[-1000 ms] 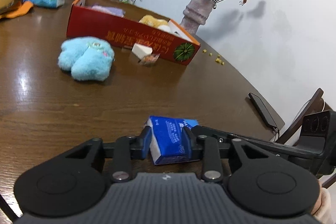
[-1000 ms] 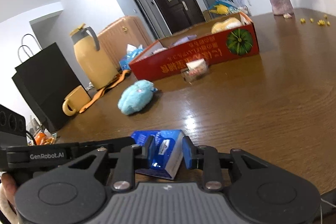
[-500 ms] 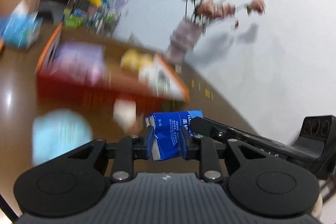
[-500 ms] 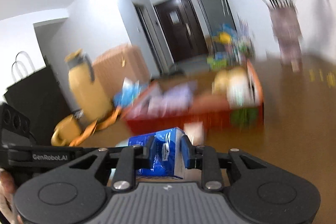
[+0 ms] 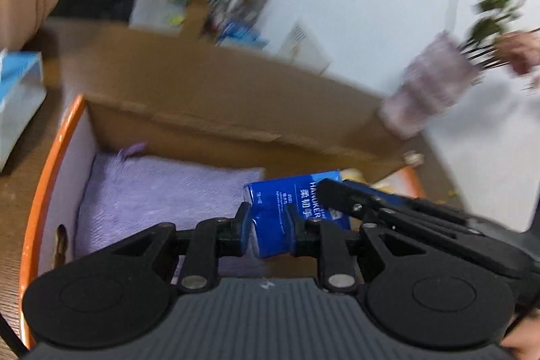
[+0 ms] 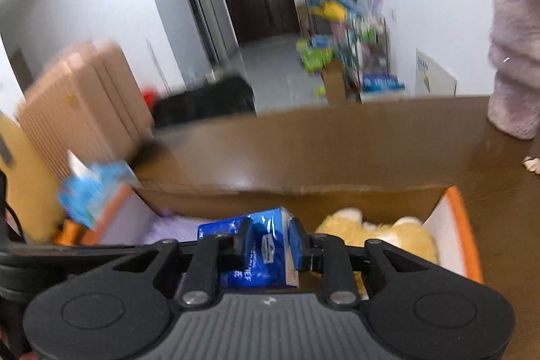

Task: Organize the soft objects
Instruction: 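Carry the blue carton into the orange box and open both grippers, then close both grippers together on the light-blue plush toy, then carry the blue plush into the orange box and open both grippers, then lift both open grippers out of the box and move toward the table items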

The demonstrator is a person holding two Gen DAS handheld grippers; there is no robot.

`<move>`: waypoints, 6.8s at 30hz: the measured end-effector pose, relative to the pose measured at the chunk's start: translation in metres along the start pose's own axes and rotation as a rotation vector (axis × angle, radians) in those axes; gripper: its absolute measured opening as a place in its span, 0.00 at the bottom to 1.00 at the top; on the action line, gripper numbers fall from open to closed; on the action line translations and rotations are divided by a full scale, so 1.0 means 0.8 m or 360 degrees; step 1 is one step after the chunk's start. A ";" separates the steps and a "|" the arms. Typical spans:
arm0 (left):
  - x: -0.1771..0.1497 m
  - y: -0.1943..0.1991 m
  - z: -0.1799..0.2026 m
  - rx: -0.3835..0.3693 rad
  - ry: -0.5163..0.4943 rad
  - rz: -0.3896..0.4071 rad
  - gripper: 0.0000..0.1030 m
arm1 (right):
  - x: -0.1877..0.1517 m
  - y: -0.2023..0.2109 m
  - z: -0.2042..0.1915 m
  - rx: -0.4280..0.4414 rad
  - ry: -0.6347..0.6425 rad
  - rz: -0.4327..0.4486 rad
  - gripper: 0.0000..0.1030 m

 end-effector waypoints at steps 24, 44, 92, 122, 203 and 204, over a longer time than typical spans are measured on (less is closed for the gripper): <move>-0.024 0.313 0.098 0.0239 -0.0494 0.0417 0.48 | 0.011 0.304 0.063 -0.0143 0.0073 0.0413 0.37; -0.413 0.413 0.057 0.0315 -0.0504 0.0588 0.84 | -0.402 0.460 0.005 0.0194 0.0100 0.0589 0.72; -0.392 0.269 0.065 -0.0162 -0.0057 0.0246 0.28 | -0.392 0.312 -0.059 0.0450 -0.0256 0.0128 0.29; -0.141 0.211 0.121 -0.0211 -0.0361 0.0442 0.25 | -0.133 0.273 -0.017 0.0482 -0.0178 0.0430 0.24; -0.297 0.258 0.071 0.0240 -0.0549 0.0553 0.91 | -0.285 0.260 -0.008 0.0035 0.0105 0.0353 0.74; -0.289 0.253 0.067 0.0250 -0.0544 0.0550 0.91 | -0.278 0.243 -0.017 0.0046 0.0120 0.0325 0.73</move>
Point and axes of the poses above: each gripper's, at about its wrist camera, not at the fingertips, and y roughly against the way its jaws point, z to its right, x to its top, the point moved 10 cm from there along -y, roughly the way its jaws point, and after that the axes turned 12 degrees about -x, right-handed, at the moved point
